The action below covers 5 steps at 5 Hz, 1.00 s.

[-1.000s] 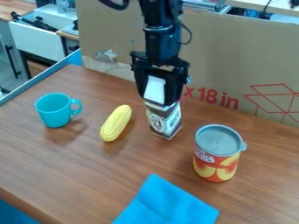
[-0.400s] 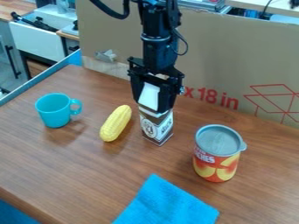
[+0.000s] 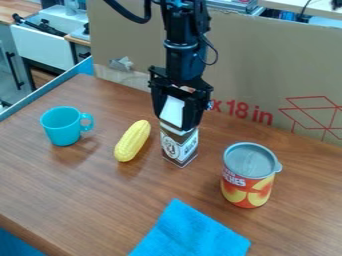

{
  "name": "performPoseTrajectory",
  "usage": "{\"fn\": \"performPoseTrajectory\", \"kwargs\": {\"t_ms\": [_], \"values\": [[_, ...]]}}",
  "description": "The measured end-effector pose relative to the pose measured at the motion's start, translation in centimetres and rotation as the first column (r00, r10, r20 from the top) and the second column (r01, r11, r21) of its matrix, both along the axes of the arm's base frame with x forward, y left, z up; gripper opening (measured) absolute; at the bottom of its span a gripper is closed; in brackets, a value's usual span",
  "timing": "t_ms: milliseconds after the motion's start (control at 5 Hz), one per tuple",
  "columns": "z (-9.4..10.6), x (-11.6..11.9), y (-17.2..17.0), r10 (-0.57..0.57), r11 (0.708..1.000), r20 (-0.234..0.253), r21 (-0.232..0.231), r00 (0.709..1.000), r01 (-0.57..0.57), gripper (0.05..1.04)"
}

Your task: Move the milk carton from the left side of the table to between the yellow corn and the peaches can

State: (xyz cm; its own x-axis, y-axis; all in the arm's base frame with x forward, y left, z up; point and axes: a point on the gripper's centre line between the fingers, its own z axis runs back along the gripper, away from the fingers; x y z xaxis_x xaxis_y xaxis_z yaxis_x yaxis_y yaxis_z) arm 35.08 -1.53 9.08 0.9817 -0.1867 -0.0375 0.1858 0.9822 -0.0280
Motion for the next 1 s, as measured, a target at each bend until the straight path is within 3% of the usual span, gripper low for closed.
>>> {"fn": "performPoseTrajectory", "kwargs": {"t_ms": [200, 400, 600, 800, 1000], "values": [[0.2, 0.1, -0.1, 0.02, 1.0, 0.009, -0.003, 1.0, -0.02, 1.013], [2.4, -0.5, -0.5, 0.04, 0.998, 0.024, 0.037, 0.999, -0.041, 1.007], [5.0, -1.7, -0.7, 0.051, 0.991, 0.038, 0.12, 0.998, -0.055, 1.005], [6.7, -5.7, -0.8, 0.119, 0.982, 0.028, 0.147, 0.992, -0.122, 1.004], [5.5, -10.0, -0.5, 0.137, 0.979, -0.097, 0.164, 0.986, -0.12, 1.004]]}}
